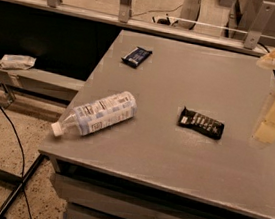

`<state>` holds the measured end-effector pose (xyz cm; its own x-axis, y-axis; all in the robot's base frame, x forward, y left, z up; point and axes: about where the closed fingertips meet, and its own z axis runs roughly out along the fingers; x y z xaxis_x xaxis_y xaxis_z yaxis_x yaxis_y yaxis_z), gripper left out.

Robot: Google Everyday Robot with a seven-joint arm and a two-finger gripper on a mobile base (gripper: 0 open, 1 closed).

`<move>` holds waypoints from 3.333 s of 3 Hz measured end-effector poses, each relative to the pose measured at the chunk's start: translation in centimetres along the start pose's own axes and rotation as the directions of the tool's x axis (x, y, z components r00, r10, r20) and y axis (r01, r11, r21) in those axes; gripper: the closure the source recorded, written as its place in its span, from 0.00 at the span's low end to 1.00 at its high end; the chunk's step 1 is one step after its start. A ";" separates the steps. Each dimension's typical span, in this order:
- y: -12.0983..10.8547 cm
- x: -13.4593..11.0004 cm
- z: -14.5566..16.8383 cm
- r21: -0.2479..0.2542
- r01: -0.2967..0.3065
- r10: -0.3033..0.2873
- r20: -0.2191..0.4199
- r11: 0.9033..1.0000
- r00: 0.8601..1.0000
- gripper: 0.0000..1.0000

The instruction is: Move rxbar chocolate near rxbar blueberry

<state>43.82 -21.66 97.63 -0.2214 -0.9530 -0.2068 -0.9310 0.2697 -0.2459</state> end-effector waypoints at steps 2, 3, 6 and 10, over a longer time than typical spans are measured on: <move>-1.5 -0.5 4.9 -0.054 -0.015 0.012 -0.053 0.998 0.999 0.00; -2.4 -0.1 9.8 -0.095 -0.066 0.057 -0.097 0.993 0.994 0.00; -2.7 1.6 15.9 -0.129 -0.158 0.142 -0.124 0.979 0.982 0.13; -2.3 0.7 16.7 -0.167 -0.155 0.137 -0.117 0.974 0.984 1.00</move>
Offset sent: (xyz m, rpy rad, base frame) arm 0.0646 0.0156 -0.0974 -0.0800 0.1749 -0.0374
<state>50.58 -20.68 82.24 -0.3790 -0.9167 -0.1264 -0.9206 0.3874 -0.0494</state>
